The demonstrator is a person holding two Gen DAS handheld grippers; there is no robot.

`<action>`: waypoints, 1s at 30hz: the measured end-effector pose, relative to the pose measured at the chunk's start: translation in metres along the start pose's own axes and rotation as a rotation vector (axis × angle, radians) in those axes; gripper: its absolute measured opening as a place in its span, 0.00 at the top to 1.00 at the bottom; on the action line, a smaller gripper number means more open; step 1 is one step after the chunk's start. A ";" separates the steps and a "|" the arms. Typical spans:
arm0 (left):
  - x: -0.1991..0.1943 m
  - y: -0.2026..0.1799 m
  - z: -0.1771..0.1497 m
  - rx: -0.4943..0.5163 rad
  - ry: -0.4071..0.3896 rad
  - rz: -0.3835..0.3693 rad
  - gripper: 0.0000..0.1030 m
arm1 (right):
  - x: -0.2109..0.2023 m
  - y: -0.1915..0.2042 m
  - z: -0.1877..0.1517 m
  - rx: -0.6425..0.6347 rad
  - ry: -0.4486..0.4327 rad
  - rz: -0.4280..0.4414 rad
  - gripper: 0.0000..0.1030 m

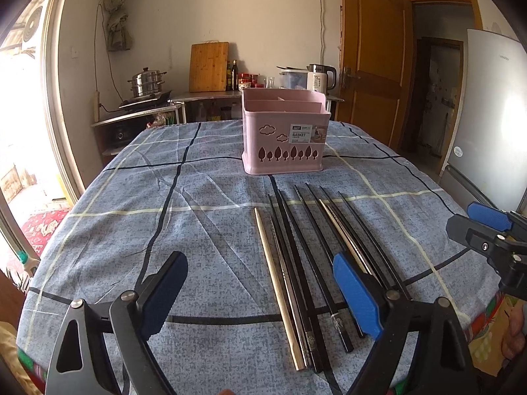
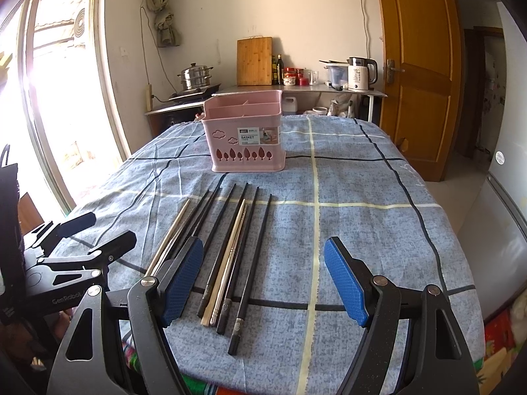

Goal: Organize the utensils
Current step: 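Grasp a light wooden chopstick with the left tool while the right tool grasps a dark chopstick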

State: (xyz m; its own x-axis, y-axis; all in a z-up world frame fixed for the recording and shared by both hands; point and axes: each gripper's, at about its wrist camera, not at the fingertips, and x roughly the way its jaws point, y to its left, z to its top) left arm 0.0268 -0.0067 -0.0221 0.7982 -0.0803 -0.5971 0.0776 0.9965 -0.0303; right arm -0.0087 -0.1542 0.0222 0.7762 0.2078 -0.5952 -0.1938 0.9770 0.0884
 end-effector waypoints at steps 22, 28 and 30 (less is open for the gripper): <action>0.128 0.038 0.040 -0.115 0.322 -0.028 0.41 | 0.127 -0.023 0.040 0.047 0.230 0.017 0.66; 0.137 0.037 0.045 -0.102 0.341 -0.026 0.45 | 0.158 -0.019 0.047 0.036 0.297 0.038 0.76; 0.140 0.036 0.048 -0.087 0.344 -0.023 0.47 | 0.167 -0.018 0.047 0.033 0.319 0.040 0.78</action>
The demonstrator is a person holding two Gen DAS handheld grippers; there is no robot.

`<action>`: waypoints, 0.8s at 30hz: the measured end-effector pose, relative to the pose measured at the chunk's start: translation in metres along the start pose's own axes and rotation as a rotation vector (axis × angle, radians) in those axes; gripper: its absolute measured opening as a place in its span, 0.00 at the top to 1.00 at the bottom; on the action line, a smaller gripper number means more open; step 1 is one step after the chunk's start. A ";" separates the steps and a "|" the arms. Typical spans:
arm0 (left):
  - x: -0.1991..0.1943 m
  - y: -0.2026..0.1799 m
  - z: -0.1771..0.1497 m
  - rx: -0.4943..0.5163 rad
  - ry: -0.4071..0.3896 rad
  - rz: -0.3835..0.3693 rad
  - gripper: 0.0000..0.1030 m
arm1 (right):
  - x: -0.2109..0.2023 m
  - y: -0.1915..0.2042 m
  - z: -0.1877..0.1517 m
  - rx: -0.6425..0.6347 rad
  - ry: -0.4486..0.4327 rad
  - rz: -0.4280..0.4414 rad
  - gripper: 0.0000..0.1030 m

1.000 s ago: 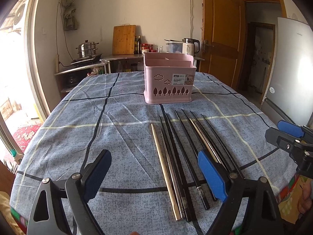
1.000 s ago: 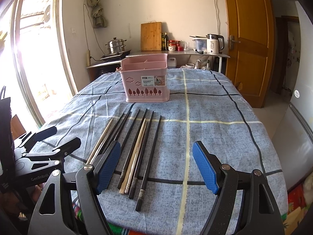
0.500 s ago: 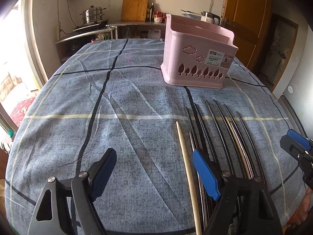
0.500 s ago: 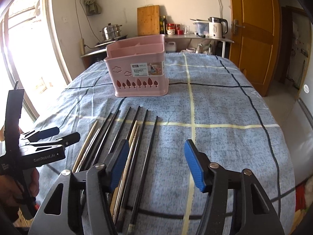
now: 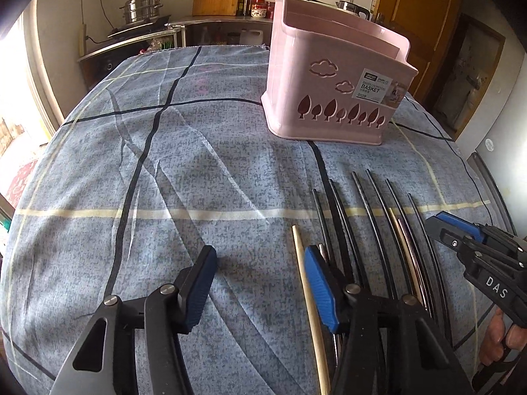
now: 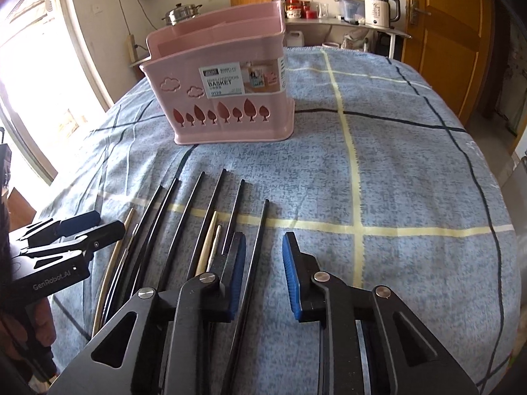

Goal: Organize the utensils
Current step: 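Grasp a light wooden chopstick with the left tool while the right tool grasps a dark chopstick, then lift both held chopsticks and carry them over the pink basket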

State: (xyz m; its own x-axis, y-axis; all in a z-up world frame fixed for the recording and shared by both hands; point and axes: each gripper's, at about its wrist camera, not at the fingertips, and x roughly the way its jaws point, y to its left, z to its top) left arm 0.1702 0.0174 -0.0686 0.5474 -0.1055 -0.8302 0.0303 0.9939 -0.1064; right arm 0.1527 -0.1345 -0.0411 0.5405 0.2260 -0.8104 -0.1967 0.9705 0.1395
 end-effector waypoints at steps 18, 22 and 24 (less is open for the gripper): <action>0.009 -0.031 0.013 0.100 0.039 0.036 0.93 | 0.019 0.004 0.017 -0.008 0.057 -0.021 0.94; 0.001 -0.022 0.017 0.064 0.032 -0.009 0.96 | 0.009 0.004 0.019 -0.003 0.033 -0.001 0.94; -0.007 -0.019 0.020 0.057 0.017 -0.026 0.96 | 0.000 0.003 0.021 -0.003 0.017 0.007 0.94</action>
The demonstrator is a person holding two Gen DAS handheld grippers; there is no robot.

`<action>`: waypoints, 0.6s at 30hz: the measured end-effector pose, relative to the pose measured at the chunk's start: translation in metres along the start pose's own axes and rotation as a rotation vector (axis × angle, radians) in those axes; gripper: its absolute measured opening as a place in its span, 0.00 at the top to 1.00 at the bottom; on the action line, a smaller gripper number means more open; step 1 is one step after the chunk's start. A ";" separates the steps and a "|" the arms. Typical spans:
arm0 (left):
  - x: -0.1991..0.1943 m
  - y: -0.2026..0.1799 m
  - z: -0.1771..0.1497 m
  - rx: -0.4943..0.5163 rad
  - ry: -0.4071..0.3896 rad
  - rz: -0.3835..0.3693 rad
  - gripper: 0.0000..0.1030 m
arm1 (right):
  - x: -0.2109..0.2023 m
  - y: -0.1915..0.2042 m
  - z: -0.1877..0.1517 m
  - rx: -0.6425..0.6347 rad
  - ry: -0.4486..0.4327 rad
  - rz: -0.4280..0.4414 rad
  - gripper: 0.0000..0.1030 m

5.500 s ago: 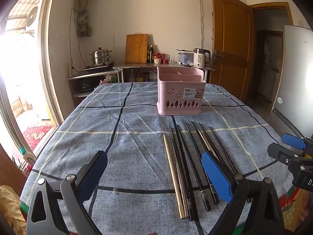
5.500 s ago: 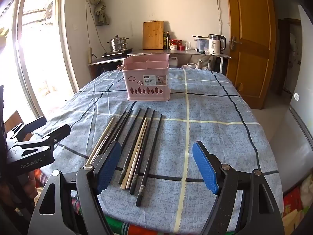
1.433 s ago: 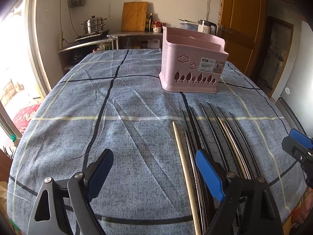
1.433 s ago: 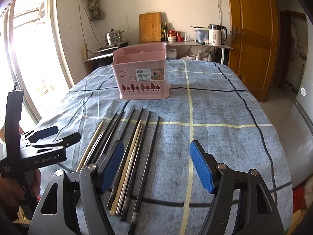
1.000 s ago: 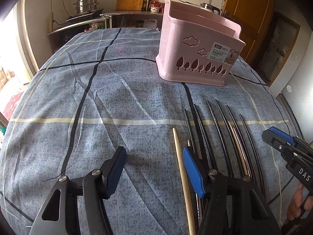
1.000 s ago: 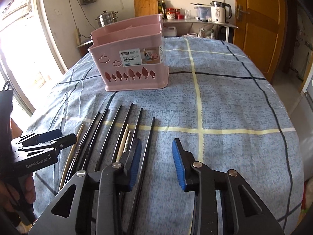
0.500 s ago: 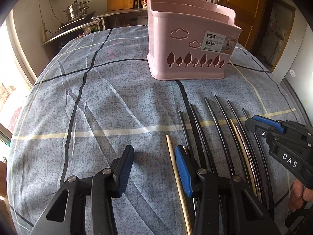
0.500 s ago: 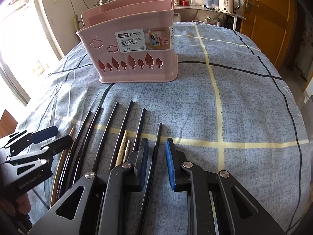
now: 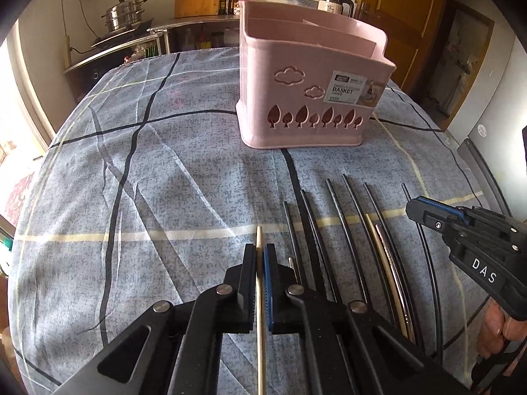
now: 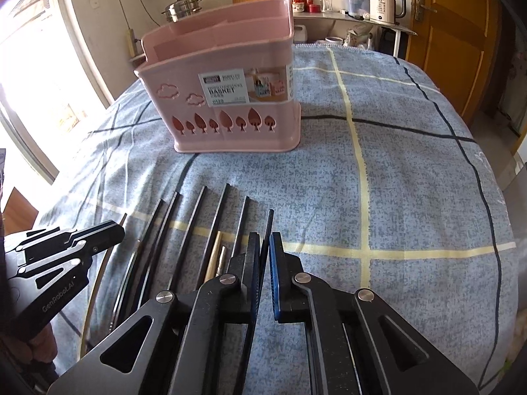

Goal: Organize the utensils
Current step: 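Lift both held chopsticks and carry them over the pink basket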

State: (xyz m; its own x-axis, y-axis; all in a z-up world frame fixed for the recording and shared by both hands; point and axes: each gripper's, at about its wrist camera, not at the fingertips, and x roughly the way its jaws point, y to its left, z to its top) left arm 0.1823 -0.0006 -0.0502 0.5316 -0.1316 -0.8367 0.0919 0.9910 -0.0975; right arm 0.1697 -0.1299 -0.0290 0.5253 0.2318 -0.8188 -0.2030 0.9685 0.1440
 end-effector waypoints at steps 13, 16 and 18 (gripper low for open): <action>-0.071 0.008 0.037 0.008 -0.160 -0.068 0.96 | -0.069 0.003 0.033 -0.017 -0.172 0.031 0.95; -0.088 0.009 0.049 0.014 -0.202 -0.069 0.96 | -0.082 0.003 0.041 -0.023 -0.210 0.026 0.95; -0.097 0.010 0.055 0.018 -0.226 -0.068 0.96 | -0.091 0.003 0.045 -0.025 -0.234 0.020 0.95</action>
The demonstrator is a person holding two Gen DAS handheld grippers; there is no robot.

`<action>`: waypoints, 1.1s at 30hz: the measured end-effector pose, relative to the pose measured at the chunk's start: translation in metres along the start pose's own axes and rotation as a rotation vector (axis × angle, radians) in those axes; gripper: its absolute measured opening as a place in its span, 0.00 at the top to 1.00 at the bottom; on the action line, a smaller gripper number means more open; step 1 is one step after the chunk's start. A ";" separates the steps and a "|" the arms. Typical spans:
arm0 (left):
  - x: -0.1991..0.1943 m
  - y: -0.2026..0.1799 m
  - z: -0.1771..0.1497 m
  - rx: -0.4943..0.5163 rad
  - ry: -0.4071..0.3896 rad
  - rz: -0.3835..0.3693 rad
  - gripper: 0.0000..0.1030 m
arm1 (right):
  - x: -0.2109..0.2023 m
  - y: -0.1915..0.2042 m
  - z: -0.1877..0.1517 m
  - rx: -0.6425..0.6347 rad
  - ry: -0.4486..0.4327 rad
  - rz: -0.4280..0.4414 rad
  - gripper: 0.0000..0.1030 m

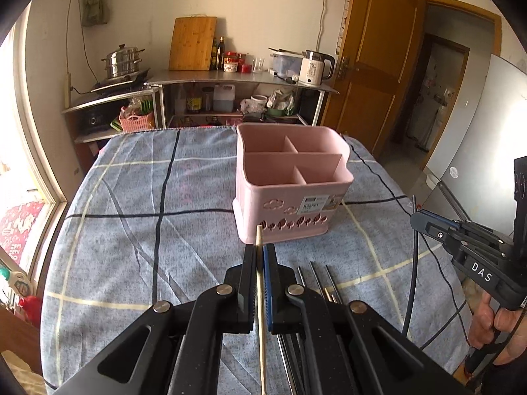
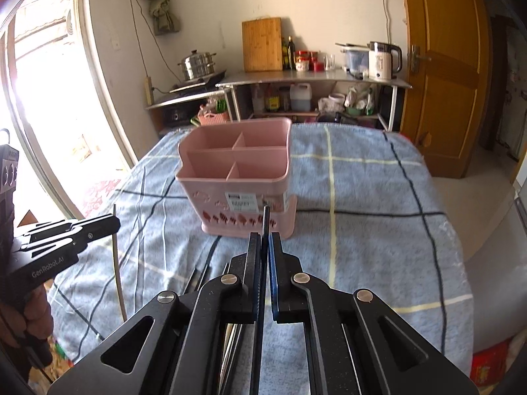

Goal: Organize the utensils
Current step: 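Lift both held chopsticks and carry them over the pink basket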

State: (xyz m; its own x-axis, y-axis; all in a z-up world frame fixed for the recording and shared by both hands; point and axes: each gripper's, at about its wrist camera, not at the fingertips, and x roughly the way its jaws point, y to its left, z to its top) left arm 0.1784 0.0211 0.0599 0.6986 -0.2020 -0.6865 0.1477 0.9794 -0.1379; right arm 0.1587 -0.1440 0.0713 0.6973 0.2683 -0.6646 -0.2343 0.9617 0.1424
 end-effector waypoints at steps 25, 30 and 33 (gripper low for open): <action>-0.034 0.000 0.031 0.014 -0.073 -0.018 0.96 | -0.055 -0.008 0.032 -0.006 -0.140 -0.020 0.96; -0.039 0.002 0.037 0.003 -0.075 -0.041 0.96 | -0.060 -0.005 0.037 -0.020 -0.150 -0.014 0.96; -0.038 0.005 0.036 -0.005 -0.060 -0.044 0.96 | -0.060 -0.004 0.037 -0.025 -0.150 -0.016 0.96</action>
State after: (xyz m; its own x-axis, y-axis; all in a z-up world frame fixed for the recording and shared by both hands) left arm 0.1784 0.0333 0.1110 0.7323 -0.2450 -0.6354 0.1762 0.9694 -0.1707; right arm 0.1430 -0.1615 0.1374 0.7938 0.2605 -0.5495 -0.2379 0.9646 0.1137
